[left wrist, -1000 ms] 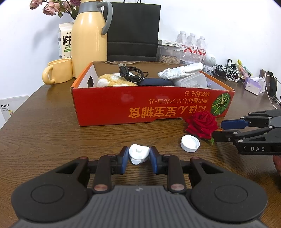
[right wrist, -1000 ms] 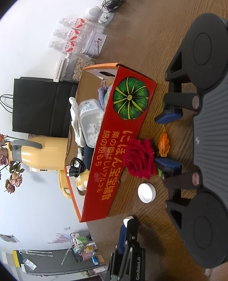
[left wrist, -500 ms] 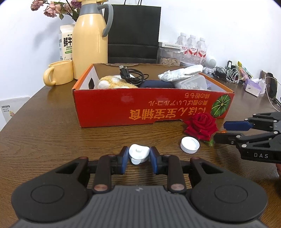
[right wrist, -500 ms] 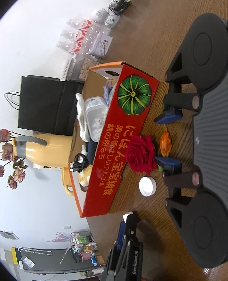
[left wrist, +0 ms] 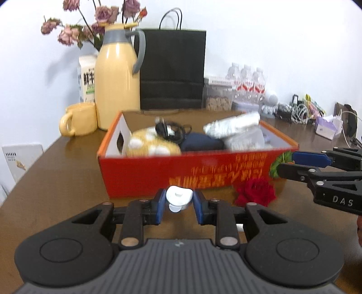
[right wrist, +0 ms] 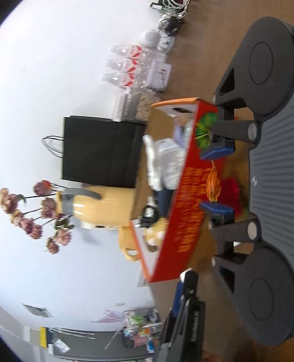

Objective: Organize objects
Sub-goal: 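Carry the cap with the left over the box while the right carries the orange flower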

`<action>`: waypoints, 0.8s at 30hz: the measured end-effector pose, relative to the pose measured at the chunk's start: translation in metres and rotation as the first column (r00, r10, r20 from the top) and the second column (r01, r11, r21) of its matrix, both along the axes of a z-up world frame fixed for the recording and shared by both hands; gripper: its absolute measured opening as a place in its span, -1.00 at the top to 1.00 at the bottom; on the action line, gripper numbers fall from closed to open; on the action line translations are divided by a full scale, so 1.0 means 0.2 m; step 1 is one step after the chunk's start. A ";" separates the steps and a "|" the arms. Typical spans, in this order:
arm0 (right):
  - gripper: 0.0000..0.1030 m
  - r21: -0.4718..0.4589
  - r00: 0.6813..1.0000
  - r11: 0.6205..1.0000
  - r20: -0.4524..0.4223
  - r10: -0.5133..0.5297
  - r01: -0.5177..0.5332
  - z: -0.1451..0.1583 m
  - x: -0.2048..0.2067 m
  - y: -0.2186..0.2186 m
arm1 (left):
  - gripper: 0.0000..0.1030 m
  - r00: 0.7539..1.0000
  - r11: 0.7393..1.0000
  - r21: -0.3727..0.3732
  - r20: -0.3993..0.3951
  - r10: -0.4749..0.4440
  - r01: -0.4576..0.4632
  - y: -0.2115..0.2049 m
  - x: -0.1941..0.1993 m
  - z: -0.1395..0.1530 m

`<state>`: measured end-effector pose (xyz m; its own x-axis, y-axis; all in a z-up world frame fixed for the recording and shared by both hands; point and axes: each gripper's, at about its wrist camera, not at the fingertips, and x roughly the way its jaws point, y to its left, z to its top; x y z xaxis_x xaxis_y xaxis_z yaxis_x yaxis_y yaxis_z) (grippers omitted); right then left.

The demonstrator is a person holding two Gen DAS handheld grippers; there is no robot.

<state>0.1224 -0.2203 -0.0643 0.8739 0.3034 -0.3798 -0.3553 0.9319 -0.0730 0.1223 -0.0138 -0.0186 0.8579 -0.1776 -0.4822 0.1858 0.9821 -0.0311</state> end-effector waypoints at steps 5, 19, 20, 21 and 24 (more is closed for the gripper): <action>0.24 0.019 0.999 1.000 0.050 0.006 -0.007 0.09 0.07 0.08 | 0.48 0.998 1.000 -0.009 0.054 0.007 -0.007 -0.02 0.08 0.10; 0.24 0.081 0.993 0.997 0.117 -0.029 0.020 0.24 0.42 0.21 | 0.47 0.984 0.993 -0.068 0.143 0.105 -0.096 0.02 0.41 0.25; 0.24 0.087 0.993 0.996 0.115 -0.037 0.027 0.24 0.45 0.22 | 0.47 0.983 0.992 -0.069 0.146 0.110 -0.101 0.02 0.44 0.26; 0.24 0.092 0.992 0.995 0.114 -0.045 0.035 0.24 0.48 0.22 | 0.47 0.983 0.992 -0.070 0.147 0.115 -0.105 0.01 0.47 0.25; 0.24 0.099 0.992 0.994 0.109 -0.064 0.053 0.23 0.55 0.23 | 0.47 0.982 0.990 -0.075 0.138 0.125 -0.116 0.02 0.55 0.24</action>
